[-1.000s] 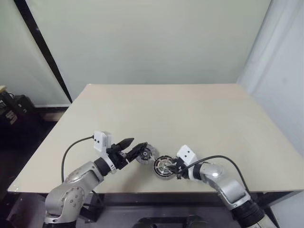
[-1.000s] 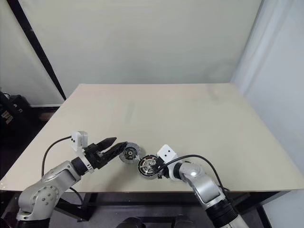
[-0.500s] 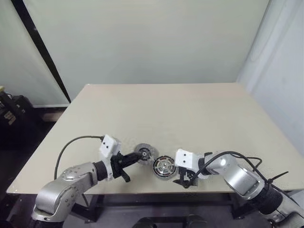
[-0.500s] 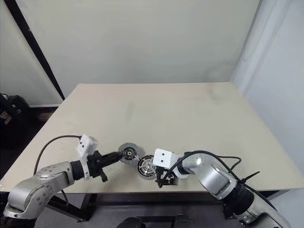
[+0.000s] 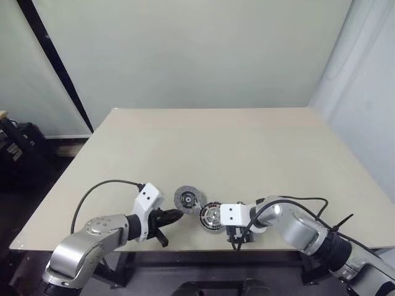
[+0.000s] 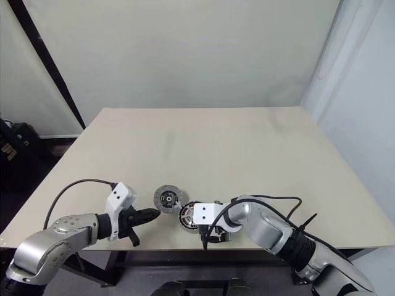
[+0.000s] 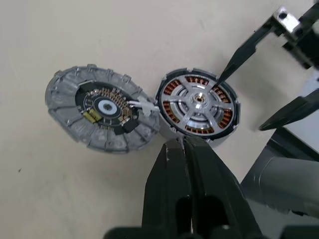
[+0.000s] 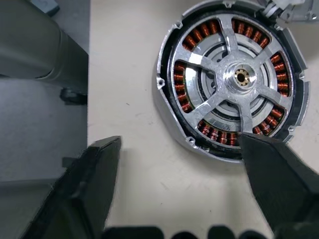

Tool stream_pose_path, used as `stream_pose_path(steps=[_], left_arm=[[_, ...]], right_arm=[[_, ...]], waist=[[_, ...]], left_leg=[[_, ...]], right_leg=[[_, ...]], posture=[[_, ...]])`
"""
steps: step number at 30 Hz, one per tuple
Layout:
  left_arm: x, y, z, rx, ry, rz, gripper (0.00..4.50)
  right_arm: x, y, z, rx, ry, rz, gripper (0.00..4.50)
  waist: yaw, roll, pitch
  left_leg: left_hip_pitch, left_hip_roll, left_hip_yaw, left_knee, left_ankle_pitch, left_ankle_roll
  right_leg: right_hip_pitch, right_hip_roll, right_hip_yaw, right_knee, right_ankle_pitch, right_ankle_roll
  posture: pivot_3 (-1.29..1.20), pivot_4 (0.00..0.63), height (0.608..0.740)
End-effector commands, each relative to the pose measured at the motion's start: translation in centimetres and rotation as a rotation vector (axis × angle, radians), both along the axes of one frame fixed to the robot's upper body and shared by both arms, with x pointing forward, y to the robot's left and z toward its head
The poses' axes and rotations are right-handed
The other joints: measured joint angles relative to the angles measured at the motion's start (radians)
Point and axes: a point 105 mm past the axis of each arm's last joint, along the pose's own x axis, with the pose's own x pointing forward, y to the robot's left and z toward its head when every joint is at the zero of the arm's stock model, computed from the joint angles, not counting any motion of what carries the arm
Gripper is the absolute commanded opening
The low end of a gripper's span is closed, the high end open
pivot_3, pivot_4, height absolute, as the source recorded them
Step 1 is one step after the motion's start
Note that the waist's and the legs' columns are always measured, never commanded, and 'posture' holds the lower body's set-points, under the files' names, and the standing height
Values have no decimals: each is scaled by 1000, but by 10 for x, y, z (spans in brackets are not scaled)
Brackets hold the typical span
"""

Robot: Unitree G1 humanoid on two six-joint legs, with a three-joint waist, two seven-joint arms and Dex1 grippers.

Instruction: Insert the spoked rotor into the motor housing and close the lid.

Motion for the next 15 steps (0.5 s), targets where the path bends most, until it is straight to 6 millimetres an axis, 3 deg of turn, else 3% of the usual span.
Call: stream_pose_path(steps=[1, 5, 9, 15], left_arm=[[5, -1, 10, 12, -59, -2, 0], [6, 3, 9, 21, -59, 16, 0], [4, 2, 8, 3, -56, 12, 0], [4, -1, 10, -33, -64, 14, 0]], right_arm=[[6, 2, 5, 1, -40, 15, 2893], [4, 1, 2, 0, -30, 13, 1467], [-8, 13, 6, 116, 119, -65, 96], [-9, 19, 7, 182, 237, -212, 24]], waist=[[0, 0, 0], [1, 0, 0], [1, 0, 0], [1, 0, 0]], left_leg=[[0, 0, 0, 0, 0, 0], [0, 0, 0, 0, 0, 0], [1, 0, 0, 0, 0, 0], [1, 0, -1, 1, 0, 0]], right_leg=[[0, 0, 0, 0, 0, 0], [1, 0, 0, 0, 0, 0], [1, 0, 0, 0, 0, 0], [1, 0, 0, 1, 0, 0]], posture=[[0, 0, 740], [0, 0, 740], [0, 0, 740], [0, 0, 740]])
